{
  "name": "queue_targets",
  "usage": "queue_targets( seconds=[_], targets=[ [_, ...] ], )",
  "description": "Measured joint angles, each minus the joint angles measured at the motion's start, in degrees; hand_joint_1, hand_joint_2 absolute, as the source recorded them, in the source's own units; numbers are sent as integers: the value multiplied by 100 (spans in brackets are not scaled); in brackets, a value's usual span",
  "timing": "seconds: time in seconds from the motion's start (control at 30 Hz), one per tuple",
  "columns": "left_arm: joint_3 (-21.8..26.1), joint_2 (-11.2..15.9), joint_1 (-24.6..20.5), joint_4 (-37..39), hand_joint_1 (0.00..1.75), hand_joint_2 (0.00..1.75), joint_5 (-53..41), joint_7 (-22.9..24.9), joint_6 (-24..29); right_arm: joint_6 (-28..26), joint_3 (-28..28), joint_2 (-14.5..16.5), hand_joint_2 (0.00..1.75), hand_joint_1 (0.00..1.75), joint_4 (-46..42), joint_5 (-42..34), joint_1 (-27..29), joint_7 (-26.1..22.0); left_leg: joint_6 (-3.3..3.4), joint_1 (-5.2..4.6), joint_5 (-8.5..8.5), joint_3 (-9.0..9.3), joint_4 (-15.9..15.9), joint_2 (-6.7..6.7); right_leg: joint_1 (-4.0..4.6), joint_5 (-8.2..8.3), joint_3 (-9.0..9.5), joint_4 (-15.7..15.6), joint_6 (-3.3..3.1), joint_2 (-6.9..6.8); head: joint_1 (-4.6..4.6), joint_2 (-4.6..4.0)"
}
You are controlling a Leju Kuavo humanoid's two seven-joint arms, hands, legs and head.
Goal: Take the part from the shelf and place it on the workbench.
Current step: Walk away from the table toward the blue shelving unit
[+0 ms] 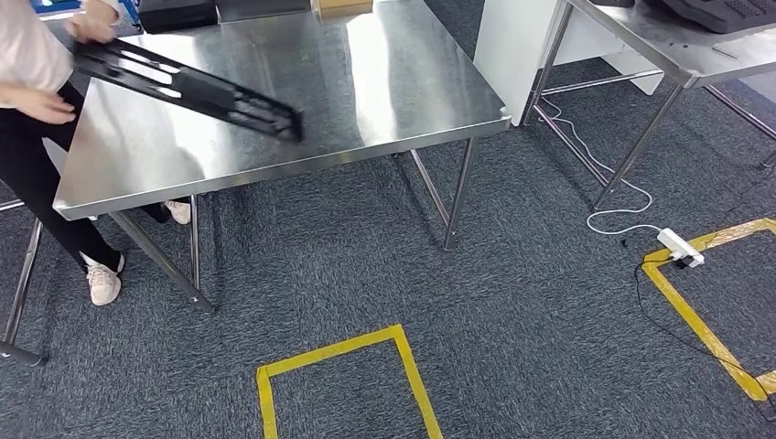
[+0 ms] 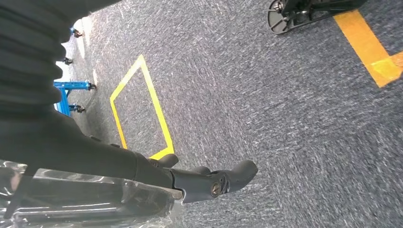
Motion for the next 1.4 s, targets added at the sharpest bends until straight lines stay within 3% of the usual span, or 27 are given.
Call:
queue_targets(
  seconds=[0.07,0.13,0.27,0.37,0.43,0.53,0.57,0.63,0.7,0.77,0.83,0.87,0.9,0.93,1.0,1.03,1.07,1.1,1.13,1.17,1.2,1.23,1.3,1.37,1.4],
  targets=[
    [2,2,-4,0,0,0,0,-10,0,1,0,3,175,0,0,-1,2,-3,41,-6,254,466,-742,-9,21,6,-12,47,22,4,-1,0],
    [2,2,-12,0,0,0,0,-18,1,2,0,4,175,0,0,-11,-11,-7,89,-27,328,677,-1168,-20,49,23,-66,84,73,5,5,0],
    [14,-11,10,2,0,0,3,-23,7,-3,-1,-2,175,0,-1,-87,-19,-10,167,-101,337,645,-1218,-23,85,56,-168,86,138,6,8,0],
    [30,-11,3,0,0,0,1,-27,15,-16,-5,2,175,0,-1,-137,-24,-10,310,-114,399,625,-1256,15,44,68,-212,125,249,24,4,0],
    [31,-18,-1,0,0,0,-5,-29,15,-30,-10,1,175,0,-1,-168,-24,-10,379,-79,453,604,-1303,79,25,-146,-405,503,255,31,24,0],
    [31,-25,3,1,0,0,-13,-29,15,-45,-15,-1,175,0,-1,-180,-6,-10,397,-79,471,559,-1302,180,-8,-582,-881,1548,262,30,38,0],
    [31,-27,4,2,0,0,-13,-29,15,-48,-15,-1,175,0,-1,-180,1,-10,395,-79,474,549,-1300,207,-12,-649,-972,1765,279,30,36,0],
    [31,-28,4,2,0,0,-13,-29,15,-50,-15,-1,175,0,-1,-180,8,-10,391,-79,476,546,-1300,231,-17,-659,-1003,1855,301,30,34,0],
    [31,-28,4,2,0,0,-13,-29,15,-50,-15,-1,175,0,-1,-180,9,-10,391,-79,476,546,-1300,233,-17,-656,-1001,1852,303,30,33,0],
    [31,-28,4,2,0,0,-13,-29,15,-51,-15,-1,175,0,-1,-179,18,-8,386,-76,478,549,-1299,270,-26,-544,-855,1614,353,23,43,0],
    [31,-31,4,1,0,0,-13,-29,15,-52,-15,-3,175,0,0,-177,16,-5,356,-77,476,563,-1295,355,-49,-280,-452,864,429,-102,52,0],
    [31,-31,3,1,0,0,-13,-29,15,-52,-15,-3,175,0,1,-175,2,-5,317,-89,468,572,-1290,407,-41,-172,-287,518,413,-173,48,0],
    [31,-31,-4,0,0,0,-13,-29,16,-53,-15,-2,175,0,1,-175,-2,-5,259,-94,463,588,-1290,480,-26,-70,-149,201,370,-211,46,0],
    [31,-28,-11,1,0,0,-20,-33,16,-59,-15,2,175,0,1,-178,-6,-5,183,-84,331,540,-1134,411,-26,-5,-93,47,266,-192,38,0],
    [30,-22,-15,2,0,0,-36,-42,19,-76,-15,11,175,0,1,-188,4,-5,69,-43,-118,248,-397,168,-30,70,-114,36,92,33,28,0],
    [30,-18,-7,2,0,0,-44,-46,19,-84,-15,17,175,0,1,-193,5,-5,40,-26,-355,53,62,12,-40,97,-113,32,41,128,23,0],
    [31,-14,1,2,0,0,-45,-46,20,-86,-15,21,175,0,2,-194,9,-5,34,-24,-420,-62,322,-18,-29,101,-119,36,36,205,25,0],
    [31,-11,6,2,0,0,-46,-46,20,-86,-15,25,175,0,2,-194,13,-3,35,-22,-341,-64,328,-28,-23,103,-118,42,34,284,25,0],
    [31,-9,7,2,0,0,-46,-46,20,-87,-15,28,175,0,2,-193,14,-2,44,-16,-155,49,87,-54,-21,103,-115,54,35,360,25,0],
    [31,-7,8,2,0,0,-46,-46,20,-87,-15,32,175,0,2,-192,12,0,56,-6,65,218,-276,-113,-21,102,-113,69,37,435,23,0],
    [31,-3,8,2,0,0,-46,-46,20,-87,-15,37,175,0,2,-191,4,1,73,8,222,393,-651,-256,-12,101,-122,90,42,507,25,0],
    [32,1,8,2,0,0,-47,-46,21,-87,-15,42,175,0,2,-191,-8,2,85,19,317,517,-939,-381,2,101,-144,113,56,572,28,0],
    [33,5,8,2,0,0,-48,-46,24,-86,-15,48,175,0,2,-193,-19,3,116,7,333,600,-1160,-513,12,116,-228,136,119,688,31,0],
    [33,3,0,2,0,0,-48,-48,29,-86,-15,49,175,0,2,-197,-4,5,184,-15,371,601,-1202,-388,0,149,-311,130,207,799,28,0],
    [33,-2,-6,1,0,0,-48,-50,31,-86,-16,45,175,0,2,-202,5,8,232,-14,399,606,-1237,-315,4,128,-357,180,233,738,30,0]
  ],
)
